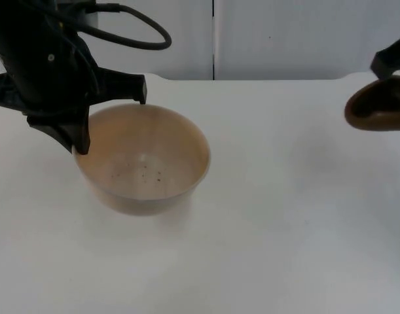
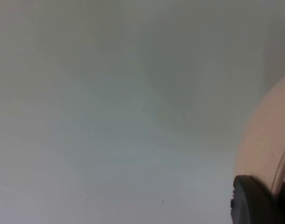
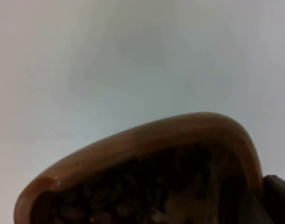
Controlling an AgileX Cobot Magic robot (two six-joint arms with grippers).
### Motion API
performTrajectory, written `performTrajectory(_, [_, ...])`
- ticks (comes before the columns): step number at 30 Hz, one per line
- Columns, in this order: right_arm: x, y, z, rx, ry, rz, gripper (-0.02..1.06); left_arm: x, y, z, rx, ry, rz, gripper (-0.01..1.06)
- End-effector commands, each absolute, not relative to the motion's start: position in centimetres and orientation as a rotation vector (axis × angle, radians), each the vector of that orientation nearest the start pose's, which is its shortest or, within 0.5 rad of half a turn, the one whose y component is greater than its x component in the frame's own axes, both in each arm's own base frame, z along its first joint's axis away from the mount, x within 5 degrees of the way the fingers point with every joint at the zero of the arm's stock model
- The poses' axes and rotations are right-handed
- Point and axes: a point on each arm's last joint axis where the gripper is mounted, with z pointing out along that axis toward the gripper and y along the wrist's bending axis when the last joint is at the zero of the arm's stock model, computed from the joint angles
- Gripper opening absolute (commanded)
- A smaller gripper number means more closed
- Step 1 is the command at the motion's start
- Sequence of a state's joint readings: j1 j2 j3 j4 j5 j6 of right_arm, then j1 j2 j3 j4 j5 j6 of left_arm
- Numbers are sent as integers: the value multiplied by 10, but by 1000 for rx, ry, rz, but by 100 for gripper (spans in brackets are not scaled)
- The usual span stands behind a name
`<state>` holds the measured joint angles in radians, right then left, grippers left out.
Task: Pick up the bowl with the left hand and pour the coffee beans from the cup into the bowl with the right hand.
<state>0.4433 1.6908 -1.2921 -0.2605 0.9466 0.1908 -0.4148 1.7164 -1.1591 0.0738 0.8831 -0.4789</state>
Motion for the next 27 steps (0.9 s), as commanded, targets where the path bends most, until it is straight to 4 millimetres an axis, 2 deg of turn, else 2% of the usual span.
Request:
performTrajectory(1, [317,141,265,-538,2683,-154,0,305,-131,218,-39,2905,-74,0])
performTrajectory(3, [314,158,270,-577,2648,-123,0,305,-131,218,-39,2905,-74,0])
performTrajectory(4, [314,158,270,-577,2648,-123,0,305,-131,218,-39,2905,-74,0])
performTrajectory(8, [316,187,282,-628,2607,-98,0,305,-131,218,-39,2905,-74,0])
performTrajectory(9, [316,187,282,-628,2607,-98,0,305,-131,218,-39,2905,-74,0])
performTrajectory(13, [324,223,293,-698,2573,-112,0,305,-131,218,-39,2905,-74,0])
performTrajectory(14, [324,223,293,-698,2573,-112,0,305,-131,218,-39,2905,-74,0])
performTrajectory(18, [329,257,292,-770,2558,-143,0,305,-131,218,-39,2905,-74,0])
performTrajectory(20, [330,260,291,-775,2557,-143,0,305,-131,218,-39,2905,-74,0])
performTrajectory(21, [330,274,288,-802,2550,-143,0,305,-131,218,-39,2905,-74,0])
performTrajectory(24, [330,293,285,-850,2524,-176,0,305,-131,218,-39,2905,-74,0])
performTrajectory(27, [327,304,284,-875,2507,-182,0,305,-131,218,-39,2905,-74,0])
